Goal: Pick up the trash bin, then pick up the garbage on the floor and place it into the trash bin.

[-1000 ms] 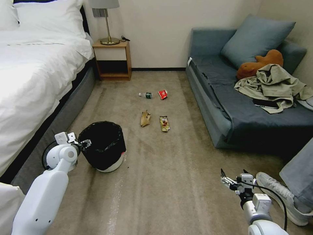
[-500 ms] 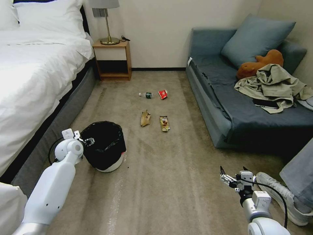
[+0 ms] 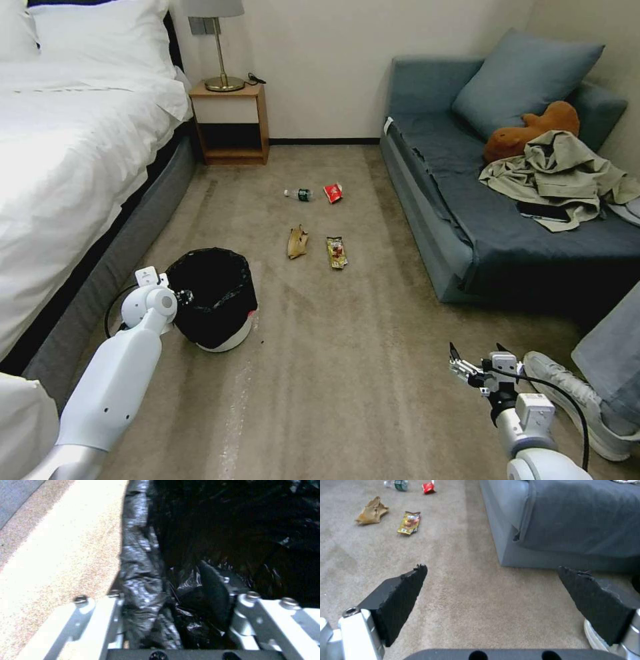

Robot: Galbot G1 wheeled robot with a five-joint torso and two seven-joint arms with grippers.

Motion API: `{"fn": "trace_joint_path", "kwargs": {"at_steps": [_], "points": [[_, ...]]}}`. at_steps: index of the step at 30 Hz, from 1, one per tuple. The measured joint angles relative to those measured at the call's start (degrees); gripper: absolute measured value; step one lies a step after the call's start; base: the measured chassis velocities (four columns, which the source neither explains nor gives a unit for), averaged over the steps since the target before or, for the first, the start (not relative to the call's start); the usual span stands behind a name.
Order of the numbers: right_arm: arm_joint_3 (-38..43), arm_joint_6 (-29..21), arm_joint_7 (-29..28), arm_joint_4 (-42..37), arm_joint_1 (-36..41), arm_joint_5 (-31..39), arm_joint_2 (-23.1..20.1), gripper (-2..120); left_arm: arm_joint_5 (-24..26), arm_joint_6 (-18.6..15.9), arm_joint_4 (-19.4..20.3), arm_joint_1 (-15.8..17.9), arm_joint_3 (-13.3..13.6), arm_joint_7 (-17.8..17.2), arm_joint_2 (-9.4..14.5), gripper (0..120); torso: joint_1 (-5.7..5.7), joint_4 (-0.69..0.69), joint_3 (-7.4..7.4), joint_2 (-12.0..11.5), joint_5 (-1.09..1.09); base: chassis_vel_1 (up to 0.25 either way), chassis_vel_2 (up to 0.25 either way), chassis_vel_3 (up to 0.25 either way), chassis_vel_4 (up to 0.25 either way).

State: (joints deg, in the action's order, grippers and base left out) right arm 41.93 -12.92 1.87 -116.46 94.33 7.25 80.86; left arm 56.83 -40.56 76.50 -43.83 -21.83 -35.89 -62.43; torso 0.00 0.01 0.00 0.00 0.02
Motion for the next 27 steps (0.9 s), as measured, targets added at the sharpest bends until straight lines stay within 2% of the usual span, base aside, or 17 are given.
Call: {"fn": "trace_joint_path", "kwargs": {"at_steps": [1, 3, 4, 5, 6, 8, 9, 11, 20, 26, 27], "points": [[0.00, 0.00, 0.00, 0.00, 0.00, 0.00, 0.00, 100, 0.00, 0.00, 0.00, 0.00, 0.00, 0.00, 0.00, 43, 0.00, 0.00, 0.00, 0.00, 0.00, 0.000, 0.000, 0.000, 0.000], [-0.27, 0.03, -0.04, 0.17, -0.01, -0.07, 0.12, 100, -0.14, 0.27, 0.32, -0.48, -0.30, 0.47, 0.22, 32, 0.00, 0.00, 0.00, 0.00, -0.01, 0.000, 0.000, 0.000, 0.000], [-0.27, 0.03, -0.04, 0.17, -0.01, -0.07, 0.12, 100, -0.14, 0.27, 0.32, -0.48, -0.30, 0.47, 0.22, 32, 0.00, 0.00, 0.00, 0.00, -0.01, 0.000, 0.000, 0.000, 0.000], [-0.54, 0.04, -0.06, 0.24, -0.07, -0.16, 0.23, 100, -1.01, 0.38, 0.64, -0.89, -0.48, 1.57, 0.50, 25, 0.00, 0.00, 0.00, 0.00, -0.02, 0.000, 0.000, 0.000, 0.000], [-0.54, 0.04, -0.06, 0.24, -0.07, -0.16, 0.23, 100, -1.01, 0.38, 0.64, -0.89, -0.48, 1.57, 0.50, 25, 0.00, 0.00, 0.00, 0.00, -0.02, 0.000, 0.000, 0.000, 0.000], [-0.94, 0.05, -0.10, 0.43, -0.17, -0.27, 0.37, 100, -3.85, 0.93, 1.09, -1.76, -0.87, 3.78, 0.88, 13, 0.00, -0.01, 0.00, 0.00, -0.03, 0.000, 0.000, 0.000, 0.000], [-0.94, 0.05, -0.10, 0.43, -0.17, -0.27, 0.37, 100, -3.85, 0.93, 1.09, -1.76, -0.87, 3.78, 0.88, 13, 0.00, -0.01, 0.00, 0.00, -0.03, 0.000, 0.000, 0.000, 0.000], [-1.26, 0.05, -0.13, 0.59, -0.21, -0.35, 0.42, 100, -5.78, 1.65, 1.82, -2.72, -1.44, 5.08, 0.99, 5, 0.00, -0.03, 0.00, 0.00, -0.04, 0.000, 0.000, 0.000, 0.000], [-1.64, 0.04, -0.16, 0.76, -0.35, -0.31, 0.30, 100, -12.34, 3.45, 3.27, -5.20, -3.42, 7.13, 1.45, 5, 0.00, -0.02, 0.00, 0.00, -0.02, 0.000, 0.000, 0.000, 0.000], [-1.97, 0.04, -0.25, 0.81, -0.26, 0.16, 0.13, 100, -17.46, 4.89, 6.49, -8.45, -6.03, 8.32, 1.52, 4, 0.00, -0.01, 0.00, 0.00, -0.02, 0.000, 0.000, 0.000, 0.000], [-2.31, 0.03, -0.65, 0.80, -0.13, 1.02, 0.01, 100, -19.39, 5.46, 8.00, -9.81, -7.00, 8.83, 1.52, 3, 0.00, -0.01, 0.00, 0.00, -0.02, 0.000, 0.000, 0.000, 0.000]]}}
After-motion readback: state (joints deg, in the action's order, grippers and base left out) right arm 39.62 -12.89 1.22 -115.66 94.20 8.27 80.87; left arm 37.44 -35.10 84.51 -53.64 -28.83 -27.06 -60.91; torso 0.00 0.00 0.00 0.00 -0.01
